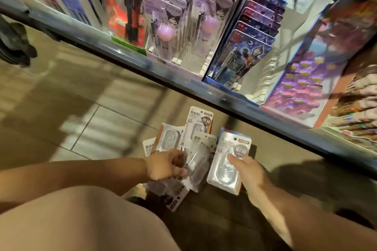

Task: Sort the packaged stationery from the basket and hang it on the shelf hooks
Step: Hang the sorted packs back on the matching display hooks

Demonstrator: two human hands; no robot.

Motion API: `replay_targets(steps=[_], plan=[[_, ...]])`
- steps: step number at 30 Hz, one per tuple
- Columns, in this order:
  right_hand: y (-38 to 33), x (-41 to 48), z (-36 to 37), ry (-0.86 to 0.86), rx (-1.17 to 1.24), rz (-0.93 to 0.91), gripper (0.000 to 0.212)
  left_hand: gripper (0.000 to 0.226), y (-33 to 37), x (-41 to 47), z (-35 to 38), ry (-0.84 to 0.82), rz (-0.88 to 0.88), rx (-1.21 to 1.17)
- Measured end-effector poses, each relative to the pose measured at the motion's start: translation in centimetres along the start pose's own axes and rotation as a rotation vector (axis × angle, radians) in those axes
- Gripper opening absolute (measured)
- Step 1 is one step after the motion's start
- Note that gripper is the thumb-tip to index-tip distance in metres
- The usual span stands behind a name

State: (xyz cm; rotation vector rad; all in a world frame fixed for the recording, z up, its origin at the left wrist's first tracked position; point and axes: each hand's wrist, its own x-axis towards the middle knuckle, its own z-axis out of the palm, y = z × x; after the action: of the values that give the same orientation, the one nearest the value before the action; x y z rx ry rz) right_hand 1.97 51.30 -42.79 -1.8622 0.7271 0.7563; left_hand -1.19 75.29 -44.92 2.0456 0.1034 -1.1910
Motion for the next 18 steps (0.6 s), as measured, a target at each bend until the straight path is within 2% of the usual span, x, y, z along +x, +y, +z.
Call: replay_targets(steps=[4, 7, 9, 13, 15, 18], plan=[[0.2, -0.2, 2.1, -0.102, -0.093, 0.014, 0.024, 0.044, -0.2, -0.5, 0.3, -0.049, 0.017, -0.073], [-0.4, -0.5, 3.5, -0.230, -0.107, 0.042, 0.013, 0.048, -0.4, -0.9, 0.4, -0.075, 0.001, -0.150], [-0.7, -0.4, 4.3, -0.210, -0.156, 0.021, 0.020, 0.049, -0.9, -0.9, 0.6, -0.089, -0.008, -0.237], [-0.9, 0.0, 6.3, -0.080, -0.433, -0.006, 0.039, 0.056, -1.4, -1.0, 1.1, -0.127, -0.016, -0.401], [-1.1, -0.1, 7.0, -0.086, -0.541, 0.024, 0.058, 0.057, -1.4, -1.1, 1.1, -0.147, -0.014, -0.467], [-1.7, -0.2, 7.4, -0.101, -0.507, 0.106, 0.068, 0.054, -1.3, -1.1, 1.2, -0.149, -0.023, -0.520]])
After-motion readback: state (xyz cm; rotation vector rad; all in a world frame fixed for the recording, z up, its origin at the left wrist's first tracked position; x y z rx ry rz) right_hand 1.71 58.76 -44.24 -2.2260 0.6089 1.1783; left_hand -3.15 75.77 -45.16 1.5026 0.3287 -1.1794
